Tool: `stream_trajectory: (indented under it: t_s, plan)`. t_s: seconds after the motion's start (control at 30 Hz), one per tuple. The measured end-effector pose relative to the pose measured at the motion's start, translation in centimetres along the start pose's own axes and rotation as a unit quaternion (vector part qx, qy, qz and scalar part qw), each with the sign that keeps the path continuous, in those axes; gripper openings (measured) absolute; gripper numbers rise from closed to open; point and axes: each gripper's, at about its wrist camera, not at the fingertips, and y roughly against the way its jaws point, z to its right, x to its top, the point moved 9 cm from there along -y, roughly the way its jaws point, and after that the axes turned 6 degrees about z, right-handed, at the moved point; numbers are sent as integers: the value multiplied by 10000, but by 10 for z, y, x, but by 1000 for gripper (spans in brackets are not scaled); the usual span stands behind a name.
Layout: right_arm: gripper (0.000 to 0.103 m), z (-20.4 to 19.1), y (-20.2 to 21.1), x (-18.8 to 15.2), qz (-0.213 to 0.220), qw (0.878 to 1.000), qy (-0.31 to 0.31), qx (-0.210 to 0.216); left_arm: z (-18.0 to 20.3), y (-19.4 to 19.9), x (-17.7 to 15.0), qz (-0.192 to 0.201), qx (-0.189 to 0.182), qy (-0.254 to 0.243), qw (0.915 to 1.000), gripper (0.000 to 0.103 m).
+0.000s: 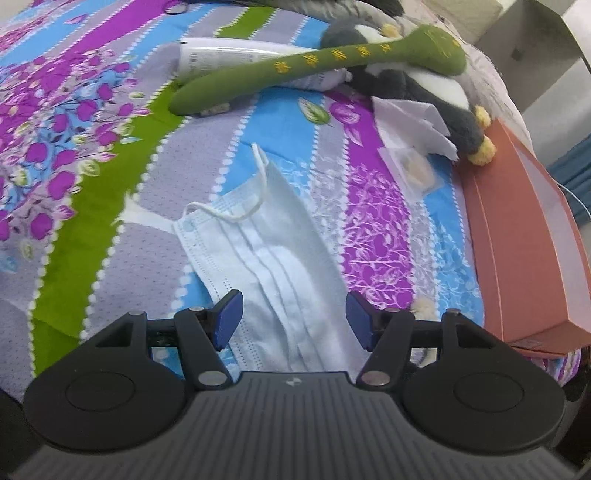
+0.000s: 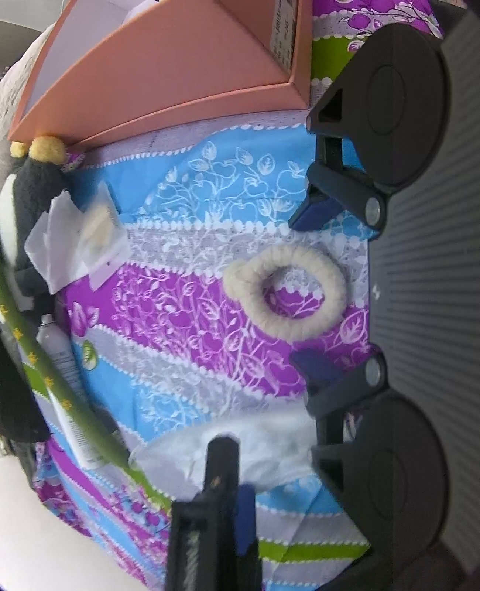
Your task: Organize soft objects
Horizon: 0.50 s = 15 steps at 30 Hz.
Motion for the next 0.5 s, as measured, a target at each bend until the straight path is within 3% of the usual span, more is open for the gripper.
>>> stream_trajectory:
  t_s: [0.07, 0.17, 0.23, 0.5]
  plan:
    - [51, 1, 1, 1, 40, 10000, 10, 30, -8, 2, 0, 24, 70, 111, 9999, 67]
    - [25, 1, 2, 4, 62, 9999, 53, 79, -17, 3, -1, 33, 182, 186, 9997, 72]
    - [20, -1, 3, 7, 58, 9999, 79, 132, -22, 2, -2, 6, 200, 293, 9994, 72]
    - [18, -20, 7, 12, 160, 9989, 260, 344, -24, -2, -4, -76, -128, 647, 9978, 76]
